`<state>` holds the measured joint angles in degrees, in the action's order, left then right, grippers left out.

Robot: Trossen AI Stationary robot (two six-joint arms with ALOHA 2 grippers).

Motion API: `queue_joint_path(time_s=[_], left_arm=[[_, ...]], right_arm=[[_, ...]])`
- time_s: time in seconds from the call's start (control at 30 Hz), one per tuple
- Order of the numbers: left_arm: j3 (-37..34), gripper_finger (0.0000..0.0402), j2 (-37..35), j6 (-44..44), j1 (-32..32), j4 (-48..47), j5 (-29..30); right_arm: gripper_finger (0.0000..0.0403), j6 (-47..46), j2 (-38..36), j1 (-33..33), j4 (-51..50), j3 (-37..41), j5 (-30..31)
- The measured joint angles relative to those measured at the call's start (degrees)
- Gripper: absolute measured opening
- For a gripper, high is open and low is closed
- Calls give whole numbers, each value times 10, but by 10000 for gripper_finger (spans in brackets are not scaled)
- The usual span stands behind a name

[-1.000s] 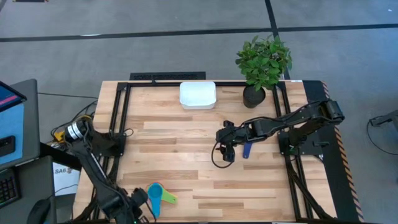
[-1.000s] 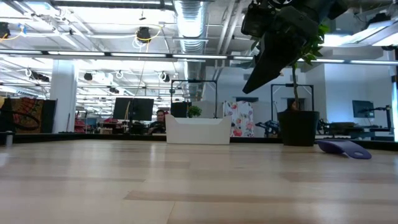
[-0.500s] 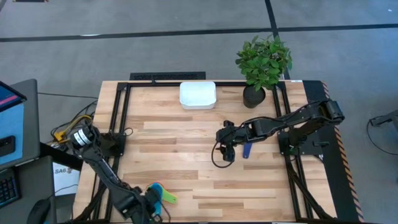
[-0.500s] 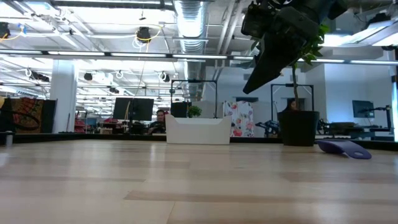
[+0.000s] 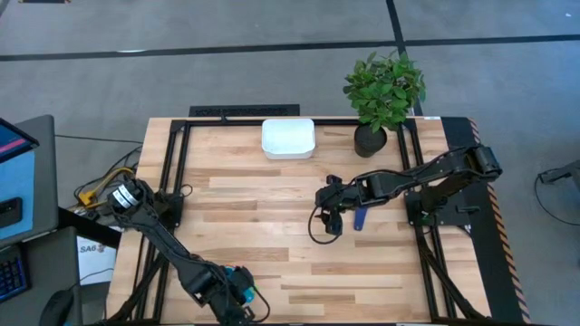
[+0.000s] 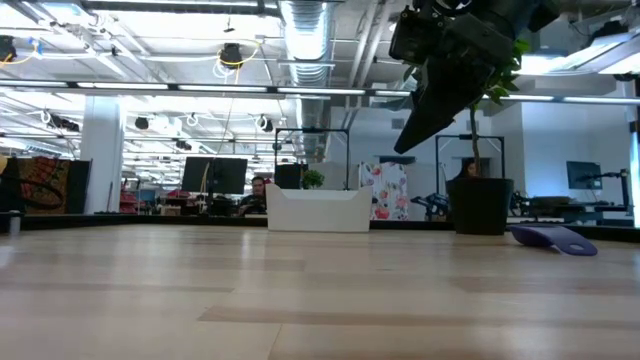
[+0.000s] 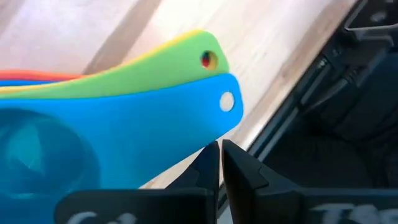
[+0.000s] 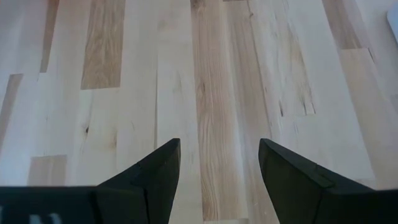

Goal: Nest measuring cups in basket
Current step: Stack the light blue measuring cup into the green measuring cup, then stack the dark purple measuring cup into the light blue measuring cup

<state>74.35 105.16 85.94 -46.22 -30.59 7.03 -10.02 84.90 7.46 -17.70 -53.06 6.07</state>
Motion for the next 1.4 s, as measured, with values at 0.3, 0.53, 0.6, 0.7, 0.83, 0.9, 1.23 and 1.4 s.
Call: queue_joint_path(time_s=[0.3,0.53,0.6,0.7,0.83,0.9,1.23,1.4], left_arm=[[0,4,0,16,1,-19,48],[3,4,-1,13,1,-18,34],[17,4,-1,13,1,-22,35],[60,4,-7,-7,1,-59,63],[135,4,-7,-42,1,-179,127],[159,4,-8,-44,1,-222,166],[121,4,-7,-79,22,-310,234],[74,4,-6,-179,87,-293,148]], right_arm=[[240,0,0,0,-4,0,0],[240,-4,0,-1,-30,0,0],[240,-6,-8,-4,-86,-2,0],[240,-27,-26,-12,-170,-2,13],[240,-63,-57,-21,-249,0,43],[240,-84,-76,-20,-289,4,66],[240,-292,-234,-36,-272,158,89],[240,-371,-257,-47,-270,209,91]])
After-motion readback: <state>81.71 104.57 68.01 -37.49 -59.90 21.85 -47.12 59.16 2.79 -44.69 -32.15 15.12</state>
